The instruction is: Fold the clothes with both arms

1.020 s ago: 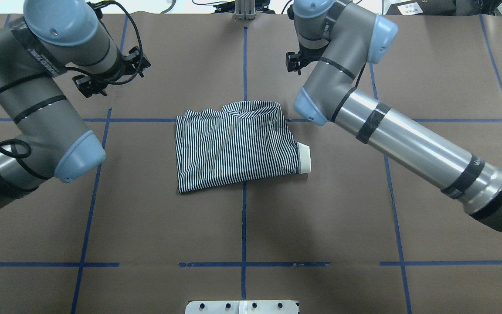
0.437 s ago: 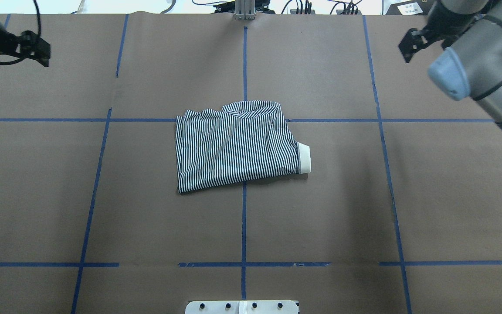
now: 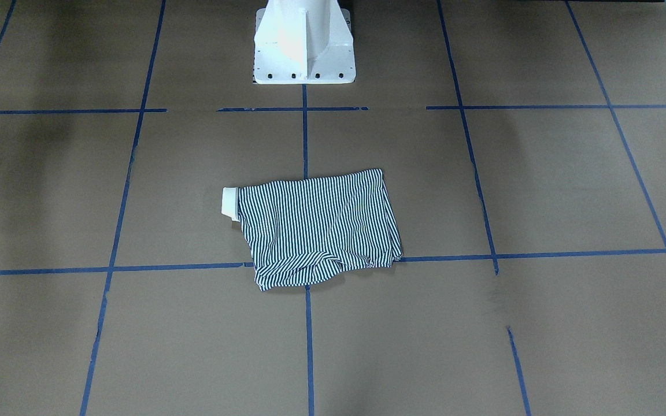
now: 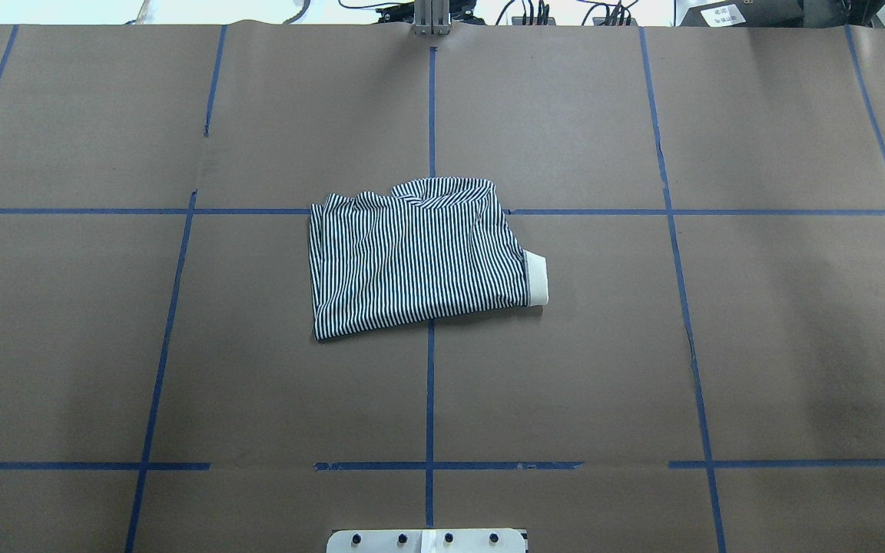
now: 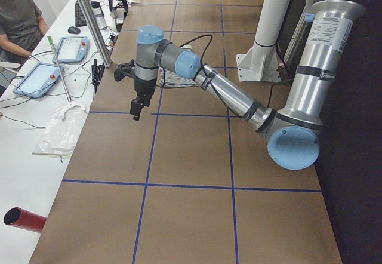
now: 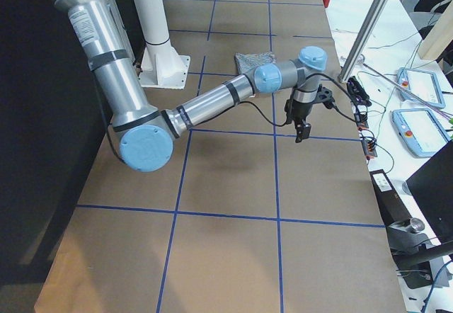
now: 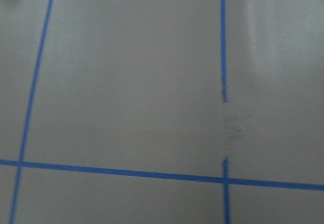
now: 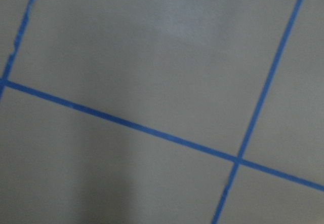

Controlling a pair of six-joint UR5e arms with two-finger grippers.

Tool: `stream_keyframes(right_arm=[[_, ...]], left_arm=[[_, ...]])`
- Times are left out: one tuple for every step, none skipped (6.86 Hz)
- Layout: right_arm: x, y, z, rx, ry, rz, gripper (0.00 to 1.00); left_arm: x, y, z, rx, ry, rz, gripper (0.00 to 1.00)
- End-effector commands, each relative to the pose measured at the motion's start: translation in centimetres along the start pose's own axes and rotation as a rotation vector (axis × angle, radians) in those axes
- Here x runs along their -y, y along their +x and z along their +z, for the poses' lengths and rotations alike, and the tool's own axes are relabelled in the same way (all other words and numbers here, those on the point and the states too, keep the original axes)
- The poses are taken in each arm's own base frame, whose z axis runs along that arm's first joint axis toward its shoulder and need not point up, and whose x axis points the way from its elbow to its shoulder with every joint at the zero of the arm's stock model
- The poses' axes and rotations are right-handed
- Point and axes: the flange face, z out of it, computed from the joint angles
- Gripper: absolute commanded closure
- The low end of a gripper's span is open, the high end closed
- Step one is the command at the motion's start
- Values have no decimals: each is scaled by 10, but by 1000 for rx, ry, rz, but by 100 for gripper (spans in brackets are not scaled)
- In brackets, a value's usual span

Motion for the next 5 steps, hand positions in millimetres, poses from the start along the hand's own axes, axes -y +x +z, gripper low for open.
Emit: stream_keyframes(right_arm=[[-85,67,16,37,-21,59,0],[-95,66,24,91,-19,85,0],[-101,68,27,87,-27,87,0],[-102,72,34,87,-40,94,0],[-107,80,45,93,-60,117,0]], left_arm=[[-73,-75,45,-94,-75,68,0],[-83,-83,65,-102,-67,51,0],[-87,-100,94,-95,-89,21,0],[-104,-114,123,-108,-137,-2,0],[-105,-124,140,-116,-154,-22,0]])
